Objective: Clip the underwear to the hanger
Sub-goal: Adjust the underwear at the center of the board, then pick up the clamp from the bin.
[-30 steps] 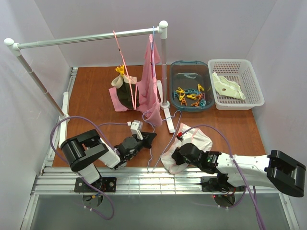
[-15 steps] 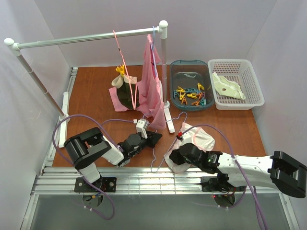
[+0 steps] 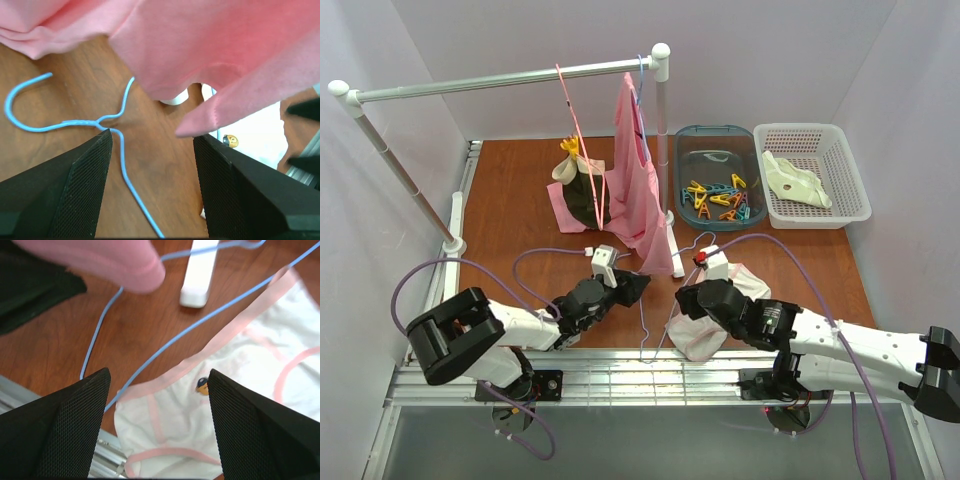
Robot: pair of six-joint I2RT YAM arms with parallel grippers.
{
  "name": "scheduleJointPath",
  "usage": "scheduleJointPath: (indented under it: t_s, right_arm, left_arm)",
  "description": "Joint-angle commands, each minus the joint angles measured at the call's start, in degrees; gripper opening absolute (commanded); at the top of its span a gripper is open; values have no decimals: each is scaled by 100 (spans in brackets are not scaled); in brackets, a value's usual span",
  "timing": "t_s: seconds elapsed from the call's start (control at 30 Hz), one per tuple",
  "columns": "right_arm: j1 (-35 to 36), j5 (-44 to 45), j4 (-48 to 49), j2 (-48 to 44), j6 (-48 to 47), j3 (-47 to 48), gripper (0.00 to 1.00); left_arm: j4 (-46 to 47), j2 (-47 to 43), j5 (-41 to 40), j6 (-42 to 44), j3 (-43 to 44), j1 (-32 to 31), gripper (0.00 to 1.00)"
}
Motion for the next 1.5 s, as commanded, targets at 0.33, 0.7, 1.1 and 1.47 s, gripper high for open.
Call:
scheduleJointPath:
  t_s: [0.33,0.7,1.1,1.47]
  right_arm:
    - [-2048,531,296,484,-1708,1675,71]
    - [-4625,-2054,1360,2575,-2236,2816,64]
    - [-4916,-2609,746,5898,-2588,5277,53]
    - [-4925,-2257,385,6348,-2526,5235,47]
  left_arm:
    - [-1279,-1149,-793,560,-208,-799,57]
    - [-1754,-1940,-898,516,-489,-825,56]
    - [-1983,-2080,-1153,490,-498,-843,56]
    - [-2018,-2380,-1294,490,-692,-843,56]
